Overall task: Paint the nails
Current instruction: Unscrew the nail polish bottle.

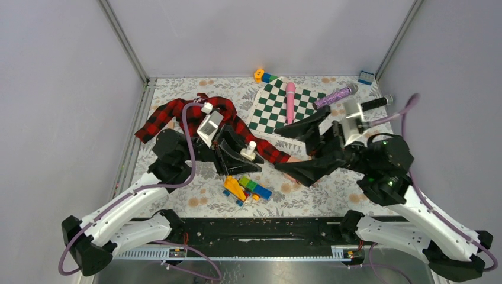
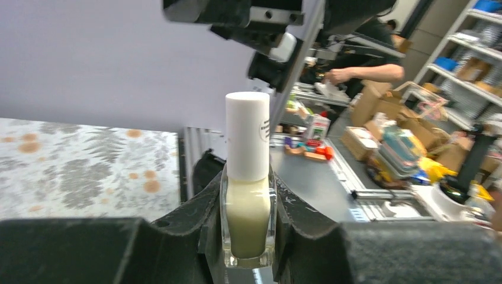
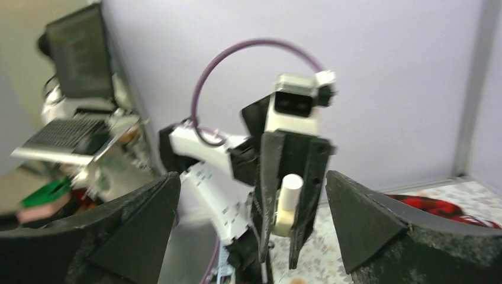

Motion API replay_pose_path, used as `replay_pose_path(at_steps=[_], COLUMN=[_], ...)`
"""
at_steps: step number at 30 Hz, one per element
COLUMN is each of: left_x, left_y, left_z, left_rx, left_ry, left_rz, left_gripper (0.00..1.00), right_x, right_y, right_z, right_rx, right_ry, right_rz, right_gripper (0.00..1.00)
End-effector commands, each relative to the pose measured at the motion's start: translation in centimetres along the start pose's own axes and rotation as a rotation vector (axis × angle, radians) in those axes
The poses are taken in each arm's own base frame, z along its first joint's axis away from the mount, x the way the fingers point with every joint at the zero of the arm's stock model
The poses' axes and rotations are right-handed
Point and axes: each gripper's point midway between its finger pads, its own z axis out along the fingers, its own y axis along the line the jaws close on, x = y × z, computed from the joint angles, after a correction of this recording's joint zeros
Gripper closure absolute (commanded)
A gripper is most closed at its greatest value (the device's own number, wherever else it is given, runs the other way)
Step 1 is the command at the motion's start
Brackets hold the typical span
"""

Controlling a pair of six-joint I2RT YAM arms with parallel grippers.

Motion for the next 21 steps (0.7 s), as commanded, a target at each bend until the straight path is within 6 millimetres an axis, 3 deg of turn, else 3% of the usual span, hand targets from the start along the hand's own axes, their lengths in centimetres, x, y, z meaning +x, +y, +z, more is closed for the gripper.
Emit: replay_pose_path(at_steps=[1,7,13,21], left_x=[-0.7,-0.5,-0.1,0.2], left_y=[3.1,7.5,10.3,11.5], left_z=[-0.8,-2.9,-5.3,-6.5], left_rx=[-0.207,-0.508,-0.721,-0.822], left_ry=[-0.032,-0.051,-0.058,-0.055], left_rz=[0.128,0.135,0.124,0.131], left_gripper=[1.00,1.00,1.00,1.00], right_x=[-0.9,1.6,3.8,5.8], right_y=[-5.7,-10.8,-11.5,-12.9], right_z=[-1.1,-1.2,1.1,3.0], right_rx=[0.329,0.579,0.675,0.749], right_ry=[-0.104,-0.133,-0.102,-0.053], right_rz=[0.031,0.185,0.221,0.261], right_gripper=[0.01,0.18,0.31,0.42])
